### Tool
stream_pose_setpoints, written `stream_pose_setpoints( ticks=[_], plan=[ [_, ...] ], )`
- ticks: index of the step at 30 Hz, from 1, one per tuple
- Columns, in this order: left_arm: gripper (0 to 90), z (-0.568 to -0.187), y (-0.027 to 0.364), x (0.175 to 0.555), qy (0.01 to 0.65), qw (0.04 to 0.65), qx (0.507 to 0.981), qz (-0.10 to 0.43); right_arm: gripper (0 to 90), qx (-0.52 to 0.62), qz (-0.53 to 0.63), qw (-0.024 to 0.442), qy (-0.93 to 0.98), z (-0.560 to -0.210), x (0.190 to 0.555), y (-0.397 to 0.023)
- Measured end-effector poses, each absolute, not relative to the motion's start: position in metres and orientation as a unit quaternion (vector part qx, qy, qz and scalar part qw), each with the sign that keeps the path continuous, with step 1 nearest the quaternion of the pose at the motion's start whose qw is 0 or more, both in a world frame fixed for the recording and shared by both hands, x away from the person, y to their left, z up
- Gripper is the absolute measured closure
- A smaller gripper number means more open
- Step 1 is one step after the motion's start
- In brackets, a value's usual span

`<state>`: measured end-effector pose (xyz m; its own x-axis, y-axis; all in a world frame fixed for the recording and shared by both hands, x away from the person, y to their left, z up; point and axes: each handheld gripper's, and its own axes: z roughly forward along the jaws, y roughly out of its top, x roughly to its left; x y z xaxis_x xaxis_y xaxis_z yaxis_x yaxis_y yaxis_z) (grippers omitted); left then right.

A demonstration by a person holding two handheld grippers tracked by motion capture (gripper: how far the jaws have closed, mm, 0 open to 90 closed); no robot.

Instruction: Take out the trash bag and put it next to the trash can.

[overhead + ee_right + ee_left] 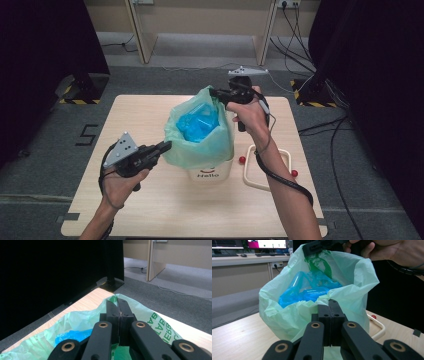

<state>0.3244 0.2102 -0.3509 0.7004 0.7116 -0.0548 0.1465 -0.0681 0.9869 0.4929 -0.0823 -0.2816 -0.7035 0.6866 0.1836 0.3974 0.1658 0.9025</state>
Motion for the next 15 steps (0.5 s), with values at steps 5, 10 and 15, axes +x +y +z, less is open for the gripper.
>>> stream_pose_setpoints(
  ticks=[5,10,15],
  plan=[
    [89.8,-0.345,0.218,0.324,0.314,0.612,0.685,0.240,89.7,0.352,0.537,0.132,0.755,-0.274,0.494,-0.071],
    [89.7,-0.341,0.227,0.323,0.317,0.616,0.678,0.246,89.7,0.345,0.541,0.129,0.756,-0.268,0.496,-0.058],
    [89.7,-0.342,0.236,0.323,0.324,0.615,0.676,0.245,89.6,0.341,0.538,0.122,0.761,-0.266,0.499,-0.046]
  ],
)
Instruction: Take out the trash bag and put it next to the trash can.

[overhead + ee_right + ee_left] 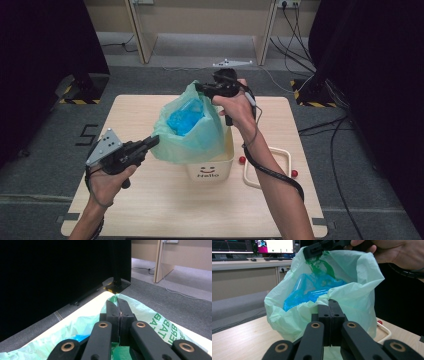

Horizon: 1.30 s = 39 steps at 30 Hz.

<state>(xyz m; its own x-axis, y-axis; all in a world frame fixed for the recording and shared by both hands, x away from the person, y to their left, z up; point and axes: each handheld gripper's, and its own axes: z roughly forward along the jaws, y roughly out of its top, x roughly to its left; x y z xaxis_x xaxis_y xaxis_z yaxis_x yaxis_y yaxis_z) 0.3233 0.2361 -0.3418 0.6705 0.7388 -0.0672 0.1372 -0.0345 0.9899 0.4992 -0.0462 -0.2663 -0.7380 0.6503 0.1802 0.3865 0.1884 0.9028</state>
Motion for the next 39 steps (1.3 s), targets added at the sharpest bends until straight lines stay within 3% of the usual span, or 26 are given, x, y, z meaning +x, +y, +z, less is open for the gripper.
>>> stream_pose_setpoints(
  ticks=[29,39],
  plan=[
    [89.8,-0.324,0.301,0.314,0.356,0.594,0.668,0.272,89.6,0.311,0.533,0.105,0.780,-0.249,0.508,0.032],
    [89.8,-0.336,0.321,0.313,0.377,0.578,0.670,0.273,89.4,0.310,0.515,0.097,0.793,-0.264,0.512,0.060]
  ],
)
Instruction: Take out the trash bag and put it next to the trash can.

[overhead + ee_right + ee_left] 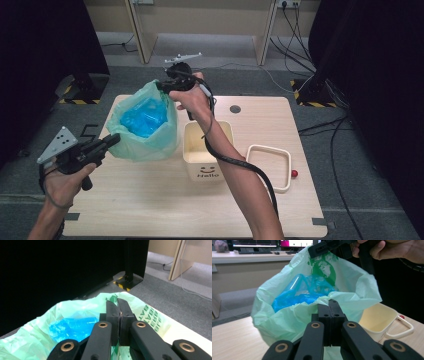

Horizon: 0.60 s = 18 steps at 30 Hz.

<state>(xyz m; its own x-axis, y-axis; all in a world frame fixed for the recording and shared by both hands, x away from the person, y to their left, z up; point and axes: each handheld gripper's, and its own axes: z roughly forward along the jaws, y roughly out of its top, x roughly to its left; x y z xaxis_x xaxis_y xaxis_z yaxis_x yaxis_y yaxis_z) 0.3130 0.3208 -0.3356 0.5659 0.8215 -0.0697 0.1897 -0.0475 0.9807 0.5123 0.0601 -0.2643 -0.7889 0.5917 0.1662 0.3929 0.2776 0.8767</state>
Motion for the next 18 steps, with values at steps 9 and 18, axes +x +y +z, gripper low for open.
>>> stream_pose_setpoints(
  ticks=[9,18],
  plan=[
    [89.7,-0.350,0.334,0.314,0.399,0.568,0.668,0.268,89.2,0.308,0.504,0.088,0.802,-0.283,0.518,0.076],
    [89.7,-0.366,0.339,0.314,0.410,0.556,0.675,0.259,88.8,0.315,0.494,0.074,0.807,-0.303,0.520,0.083]
  ],
)
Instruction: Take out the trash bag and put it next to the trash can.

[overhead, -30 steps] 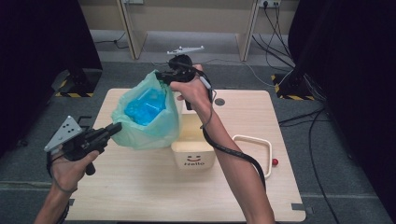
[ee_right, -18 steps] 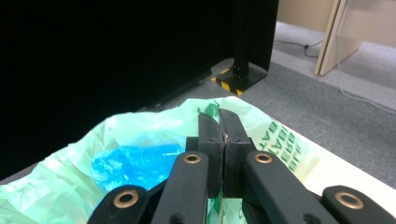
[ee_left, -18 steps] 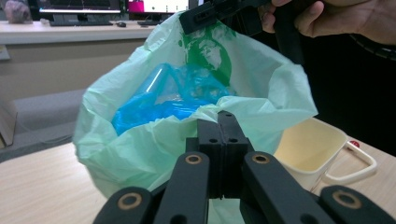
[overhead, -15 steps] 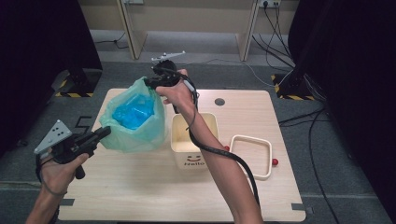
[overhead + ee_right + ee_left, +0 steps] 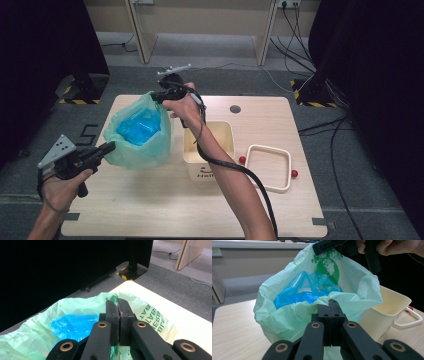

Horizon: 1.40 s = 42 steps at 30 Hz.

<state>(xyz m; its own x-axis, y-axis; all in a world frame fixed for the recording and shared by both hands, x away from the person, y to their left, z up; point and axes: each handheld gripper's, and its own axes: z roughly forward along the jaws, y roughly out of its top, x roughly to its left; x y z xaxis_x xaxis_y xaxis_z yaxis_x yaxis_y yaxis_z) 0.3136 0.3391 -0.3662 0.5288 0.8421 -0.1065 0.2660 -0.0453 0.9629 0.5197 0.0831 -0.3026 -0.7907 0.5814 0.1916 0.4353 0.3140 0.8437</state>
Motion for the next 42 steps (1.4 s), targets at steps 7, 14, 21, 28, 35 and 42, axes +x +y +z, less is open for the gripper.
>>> stream_pose_setpoints(
  ticks=[7,14,21,28,35,42],
  plan=[
    [89.7,-0.377,0.340,0.313,0.416,0.547,0.682,0.251,88.6,0.321,0.481,0.071,0.813,-0.316,0.522,0.088],
    [89.7,-0.394,0.338,0.313,0.425,0.538,0.686,0.242,88.5,0.332,0.458,0.069,0.821,-0.333,0.525,0.097],
    [89.6,-0.410,0.337,0.312,0.433,0.532,0.689,0.234,87.7,0.339,0.443,0.065,0.827,-0.349,0.527,0.104],
    [85.0,-0.428,0.341,0.307,0.446,0.529,0.686,0.225,74.6,0.327,0.416,0.060,0.846,-0.359,0.529,0.105],
    [42.6,-0.419,0.341,0.302,0.459,0.541,0.665,0.234,57.6,0.338,0.431,0.064,0.834,-0.343,0.530,0.092],
    [29.4,-0.388,0.327,0.288,0.429,0.568,0.653,0.258,47.5,0.357,0.447,0.066,0.817,-0.329,0.529,0.074]
  ],
)
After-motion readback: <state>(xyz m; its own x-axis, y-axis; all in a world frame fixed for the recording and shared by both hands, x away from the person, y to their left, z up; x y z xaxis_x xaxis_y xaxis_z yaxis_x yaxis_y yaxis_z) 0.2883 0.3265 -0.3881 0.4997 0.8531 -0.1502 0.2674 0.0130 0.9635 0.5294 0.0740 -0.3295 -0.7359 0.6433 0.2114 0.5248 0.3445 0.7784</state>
